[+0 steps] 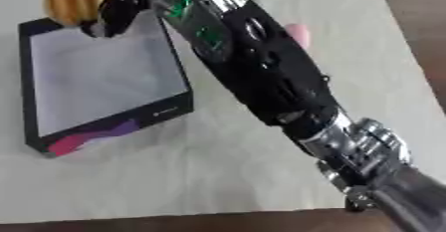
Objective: Pick up objects on the table and place them in the box.
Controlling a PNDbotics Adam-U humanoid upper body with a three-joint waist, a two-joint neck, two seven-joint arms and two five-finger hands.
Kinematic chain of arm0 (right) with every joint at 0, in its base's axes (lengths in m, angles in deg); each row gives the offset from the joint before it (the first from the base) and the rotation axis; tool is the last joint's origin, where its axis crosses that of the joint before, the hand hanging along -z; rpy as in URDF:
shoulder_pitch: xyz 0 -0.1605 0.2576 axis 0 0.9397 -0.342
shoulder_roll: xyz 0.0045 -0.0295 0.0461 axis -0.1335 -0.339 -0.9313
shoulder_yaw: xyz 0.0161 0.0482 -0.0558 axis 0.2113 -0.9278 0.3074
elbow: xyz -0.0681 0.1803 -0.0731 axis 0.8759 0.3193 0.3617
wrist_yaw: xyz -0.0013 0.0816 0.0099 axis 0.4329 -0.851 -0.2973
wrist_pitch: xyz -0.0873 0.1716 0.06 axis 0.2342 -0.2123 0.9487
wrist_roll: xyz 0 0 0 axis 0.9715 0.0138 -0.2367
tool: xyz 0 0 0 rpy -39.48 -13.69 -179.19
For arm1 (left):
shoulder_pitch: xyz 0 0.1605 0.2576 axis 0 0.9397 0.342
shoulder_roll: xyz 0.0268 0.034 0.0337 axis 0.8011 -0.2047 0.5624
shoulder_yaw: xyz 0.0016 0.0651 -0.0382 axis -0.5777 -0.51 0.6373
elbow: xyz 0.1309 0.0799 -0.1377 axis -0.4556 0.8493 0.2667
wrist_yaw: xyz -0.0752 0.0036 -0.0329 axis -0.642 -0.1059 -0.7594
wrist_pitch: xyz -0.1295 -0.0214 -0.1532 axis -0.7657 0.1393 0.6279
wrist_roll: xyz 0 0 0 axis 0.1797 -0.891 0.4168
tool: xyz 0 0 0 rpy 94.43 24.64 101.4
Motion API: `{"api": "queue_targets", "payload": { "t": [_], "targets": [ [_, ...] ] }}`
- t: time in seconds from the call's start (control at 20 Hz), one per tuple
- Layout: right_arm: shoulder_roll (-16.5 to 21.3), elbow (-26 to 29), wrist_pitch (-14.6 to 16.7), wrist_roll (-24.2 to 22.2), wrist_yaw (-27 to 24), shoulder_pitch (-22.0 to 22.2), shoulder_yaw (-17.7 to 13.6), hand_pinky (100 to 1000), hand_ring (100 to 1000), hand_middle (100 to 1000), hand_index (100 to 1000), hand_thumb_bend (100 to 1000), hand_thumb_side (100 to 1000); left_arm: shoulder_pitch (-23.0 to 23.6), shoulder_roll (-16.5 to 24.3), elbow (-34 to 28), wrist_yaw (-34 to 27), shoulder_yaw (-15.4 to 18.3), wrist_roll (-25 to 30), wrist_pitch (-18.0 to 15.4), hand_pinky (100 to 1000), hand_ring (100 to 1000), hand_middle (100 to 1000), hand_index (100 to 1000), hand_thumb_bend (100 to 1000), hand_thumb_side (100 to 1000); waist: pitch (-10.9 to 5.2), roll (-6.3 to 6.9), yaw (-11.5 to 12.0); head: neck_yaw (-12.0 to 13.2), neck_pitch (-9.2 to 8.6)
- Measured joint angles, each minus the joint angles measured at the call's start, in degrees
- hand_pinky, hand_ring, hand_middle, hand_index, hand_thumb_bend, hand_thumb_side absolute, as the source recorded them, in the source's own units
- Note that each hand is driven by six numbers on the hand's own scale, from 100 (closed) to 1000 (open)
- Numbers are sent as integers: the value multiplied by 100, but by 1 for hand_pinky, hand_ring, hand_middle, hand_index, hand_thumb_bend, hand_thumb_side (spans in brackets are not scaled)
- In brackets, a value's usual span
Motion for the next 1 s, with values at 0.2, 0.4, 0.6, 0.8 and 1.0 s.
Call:
{"api": "queue_targets", "payload": {
  "t": [0.2,0.4,0.6,0.8,1.0],
  "targets": [
    [-19,-66,95,-185,-41,32,100,699,618,553,701,390,100,0,0,0,0,2,0,0,777,852,875,864,430,637,0,0,7,0,0],
    [-50,-183,255,-365,-73,42,145,781,752,684,816,469,263,0,0,-1,0,3,-1,0,777,852,874,863,430,637,0,-1,27,-2,1],
    [-52,-346,364,-288,-28,42,141,823,825,769,865,527,350,0,-1,-1,0,3,-1,0,777,852,874,863,432,638,0,-1,32,-2,1],
    [-55,-477,477,-224,140,44,140,837,851,797,877,566,381,0,-2,-1,0,3,-1,0,778,852,874,863,434,637,0,-1,34,-11,1],
    [-63,-554,557,-216,216,65,121,839,855,811,878,571,382,0,-3,-1,0,3,-2,-1,778,852,874,863,434,639,0,-1,34,-35,-6]
  ]
}}
